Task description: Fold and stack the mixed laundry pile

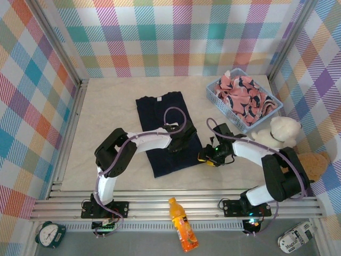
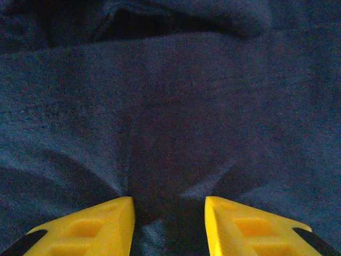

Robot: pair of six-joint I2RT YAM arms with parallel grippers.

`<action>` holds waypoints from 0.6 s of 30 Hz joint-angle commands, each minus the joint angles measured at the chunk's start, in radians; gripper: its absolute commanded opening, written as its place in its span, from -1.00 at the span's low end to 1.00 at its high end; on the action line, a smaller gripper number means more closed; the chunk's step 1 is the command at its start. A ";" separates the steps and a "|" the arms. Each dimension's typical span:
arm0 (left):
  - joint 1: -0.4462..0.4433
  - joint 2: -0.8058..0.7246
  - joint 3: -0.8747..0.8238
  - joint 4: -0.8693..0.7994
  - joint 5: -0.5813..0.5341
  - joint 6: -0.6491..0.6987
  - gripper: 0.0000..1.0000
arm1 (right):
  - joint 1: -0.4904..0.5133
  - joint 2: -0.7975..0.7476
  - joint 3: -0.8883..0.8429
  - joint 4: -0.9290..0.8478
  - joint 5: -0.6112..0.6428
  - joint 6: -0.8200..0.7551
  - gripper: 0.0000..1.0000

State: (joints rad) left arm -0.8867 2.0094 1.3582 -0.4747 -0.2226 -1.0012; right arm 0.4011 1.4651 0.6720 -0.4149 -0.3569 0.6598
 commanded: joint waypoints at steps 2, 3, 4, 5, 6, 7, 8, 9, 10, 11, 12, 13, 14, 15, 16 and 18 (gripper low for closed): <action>0.006 0.042 -0.021 -0.001 0.040 -0.002 -0.21 | 0.006 0.051 0.001 0.074 0.029 0.031 -0.15; 0.006 0.040 -0.029 -0.001 0.039 -0.001 -0.21 | 0.005 0.054 0.010 0.074 0.039 0.028 -0.19; 0.006 0.037 -0.035 -0.001 0.039 -0.001 -0.21 | 0.006 0.049 0.016 0.074 0.055 0.023 -0.19; 0.006 0.033 -0.043 -0.001 0.039 -0.001 -0.21 | 0.005 0.043 0.023 0.064 0.077 0.016 -0.18; 0.006 0.030 -0.052 -0.001 0.038 -0.001 -0.22 | 0.004 0.035 0.034 0.049 0.110 0.009 -0.15; 0.006 0.026 -0.061 -0.001 0.038 -0.002 -0.22 | 0.004 0.029 0.044 0.035 0.138 -0.002 -0.09; 0.006 0.022 -0.071 0.001 0.038 -0.002 -0.22 | 0.003 0.026 0.055 0.026 0.157 -0.010 -0.06; 0.006 0.019 -0.079 0.005 0.040 -0.004 -0.22 | 0.004 0.028 0.065 0.025 0.166 -0.019 -0.05; 0.006 0.017 -0.086 0.007 0.040 -0.005 -0.22 | 0.004 0.034 0.071 0.031 0.167 -0.025 -0.05; 0.006 0.015 -0.092 0.007 0.042 -0.005 -0.22 | 0.004 0.045 0.078 0.039 0.167 -0.032 -0.05; 0.006 0.014 -0.095 0.008 0.044 -0.005 -0.23 | 0.004 0.058 0.086 0.040 0.174 -0.034 -0.07; 0.006 0.012 -0.097 0.008 0.045 -0.004 -0.23 | 0.004 0.069 0.090 0.045 0.182 -0.037 -0.13; 0.006 0.012 -0.097 0.008 0.046 -0.002 -0.23 | 0.004 0.078 0.089 0.055 0.182 -0.036 -0.17; 0.006 0.012 -0.098 0.007 0.045 0.000 -0.23 | 0.004 0.086 0.087 0.070 0.180 -0.033 -0.21; 0.006 0.012 -0.099 0.006 0.044 0.005 -0.23 | 0.004 0.093 0.083 0.080 0.169 -0.031 -0.31; 0.006 0.012 -0.092 -0.003 0.043 0.012 -0.23 | 0.005 0.099 0.080 0.091 0.144 -0.030 -0.48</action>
State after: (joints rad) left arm -0.8867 1.9884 1.3113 -0.4156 -0.2218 -1.0008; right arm 0.4030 1.5341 0.7418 -0.3923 -0.2085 0.6411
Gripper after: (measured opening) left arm 0.386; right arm 0.283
